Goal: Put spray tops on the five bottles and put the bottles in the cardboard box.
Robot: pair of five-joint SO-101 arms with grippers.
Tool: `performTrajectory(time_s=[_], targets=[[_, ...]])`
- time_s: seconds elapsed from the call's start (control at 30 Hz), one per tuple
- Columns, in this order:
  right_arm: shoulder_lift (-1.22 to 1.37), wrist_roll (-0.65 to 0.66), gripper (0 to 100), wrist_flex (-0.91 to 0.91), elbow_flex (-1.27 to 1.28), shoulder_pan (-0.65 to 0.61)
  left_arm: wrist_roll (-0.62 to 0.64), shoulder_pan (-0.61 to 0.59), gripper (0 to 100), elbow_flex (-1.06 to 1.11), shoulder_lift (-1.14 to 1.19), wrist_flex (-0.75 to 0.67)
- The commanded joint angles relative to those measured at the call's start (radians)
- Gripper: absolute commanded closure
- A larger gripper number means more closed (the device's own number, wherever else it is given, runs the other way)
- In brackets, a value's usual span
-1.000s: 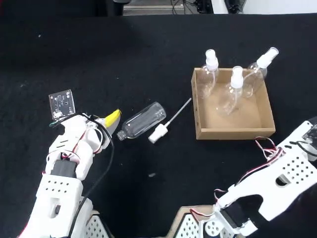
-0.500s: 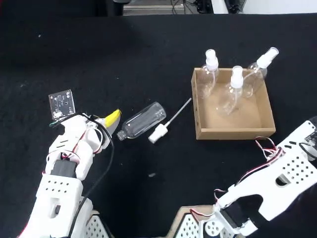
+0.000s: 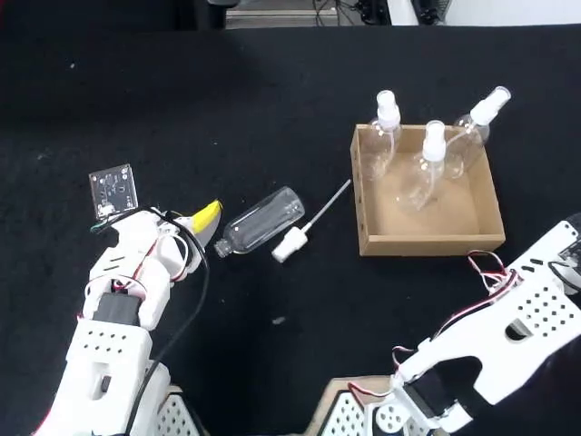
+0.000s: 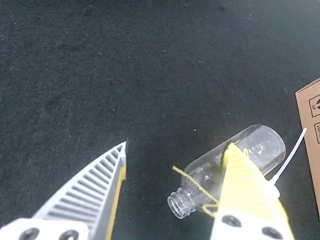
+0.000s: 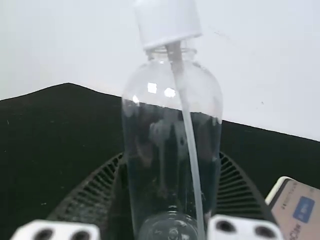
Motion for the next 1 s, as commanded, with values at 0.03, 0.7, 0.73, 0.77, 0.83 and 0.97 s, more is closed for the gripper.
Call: performTrajectory(time_s=[0.03, 0.7, 0.73, 0.77, 0.83, 0.97], targets=[[-0.015, -0.003, 80.2, 0.002, -0.024, -0.029, -0.008, -0.01, 71, -0.008, -0.017, -0.023], [-0.013, -0.003, 71.4, 0.008, -0.022, -0.026, -0.008, -0.01, 71, -0.008, -0.017, -0.023], [-0.015, -0.003, 72.1, 0.005, -0.022, -0.026, -0.008, -0.01, 71, -0.008, -0.017, -0.023], [-0.015, -0.003, 72.4, 0.002, -0.022, -0.025, -0.008, -0.01, 71, -0.008, -0.017, -0.023], [-0.015, -0.003, 72.3, 0.0, -0.022, -0.025, -0.008, -0.01, 71, -0.008, -0.017, -0.023], [-0.018, -0.003, 72.3, 0.0, -0.022, -0.023, -0.008, -0.01, 71, -0.008, -0.017, -0.023]])
